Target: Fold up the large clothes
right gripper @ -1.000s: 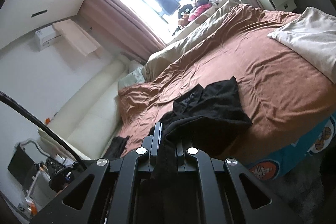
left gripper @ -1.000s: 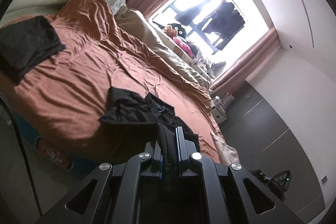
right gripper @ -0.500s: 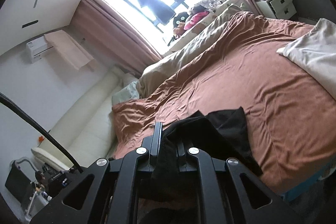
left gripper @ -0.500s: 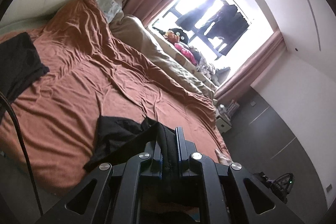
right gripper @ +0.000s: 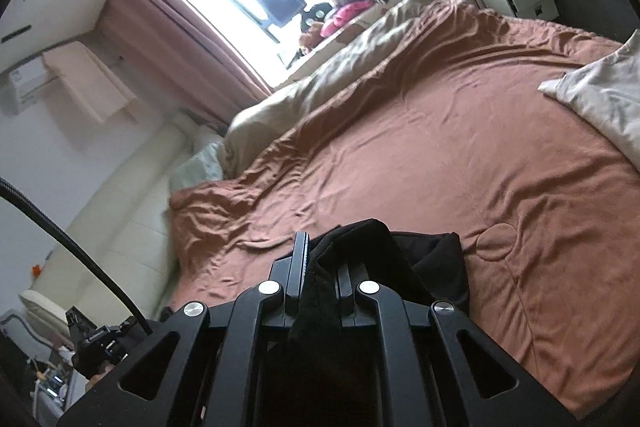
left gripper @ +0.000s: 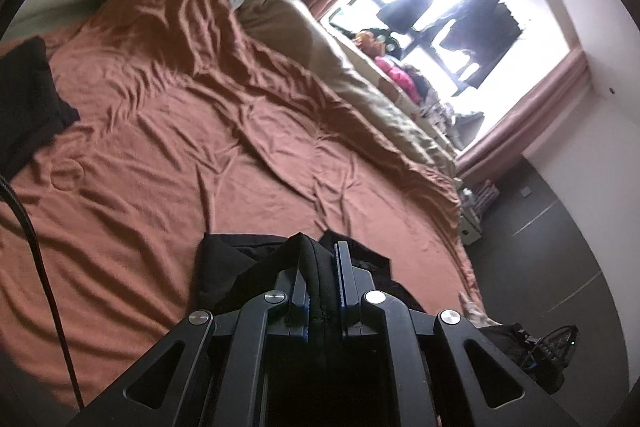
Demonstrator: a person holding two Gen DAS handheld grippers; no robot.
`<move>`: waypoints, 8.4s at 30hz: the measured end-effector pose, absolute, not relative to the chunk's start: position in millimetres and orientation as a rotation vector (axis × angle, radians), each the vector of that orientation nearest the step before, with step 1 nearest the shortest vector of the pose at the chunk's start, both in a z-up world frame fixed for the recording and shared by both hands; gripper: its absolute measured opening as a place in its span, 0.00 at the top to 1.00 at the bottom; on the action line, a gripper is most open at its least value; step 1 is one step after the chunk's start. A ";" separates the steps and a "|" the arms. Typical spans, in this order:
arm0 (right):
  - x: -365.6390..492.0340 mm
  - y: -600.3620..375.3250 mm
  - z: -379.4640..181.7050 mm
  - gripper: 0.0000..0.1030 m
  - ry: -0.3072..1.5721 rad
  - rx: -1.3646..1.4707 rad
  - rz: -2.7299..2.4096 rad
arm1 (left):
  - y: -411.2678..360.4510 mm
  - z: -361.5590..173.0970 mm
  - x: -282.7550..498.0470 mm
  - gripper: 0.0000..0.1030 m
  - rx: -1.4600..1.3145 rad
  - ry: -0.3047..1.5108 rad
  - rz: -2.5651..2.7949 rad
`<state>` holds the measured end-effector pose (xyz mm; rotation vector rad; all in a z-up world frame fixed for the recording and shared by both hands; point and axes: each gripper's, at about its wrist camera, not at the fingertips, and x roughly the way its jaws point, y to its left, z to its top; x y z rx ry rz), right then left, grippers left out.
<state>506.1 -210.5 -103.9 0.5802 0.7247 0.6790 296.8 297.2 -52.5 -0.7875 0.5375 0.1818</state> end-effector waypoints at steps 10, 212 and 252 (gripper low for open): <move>571.8 -156.8 -141.9 0.69 0.842 0.530 0.582 | 324.0 -120.6 366.6 0.82 -0.794 0.673 0.220; 432.7 -209.9 -157.0 0.40 0.947 0.532 0.653 | -1.0 -25.7 389.5 0.95 -0.624 0.751 -0.315; 476.5 -223.3 -222.3 0.93 0.978 0.728 0.674 | 39.2 -186.2 397.6 0.40 -0.593 1.139 -0.050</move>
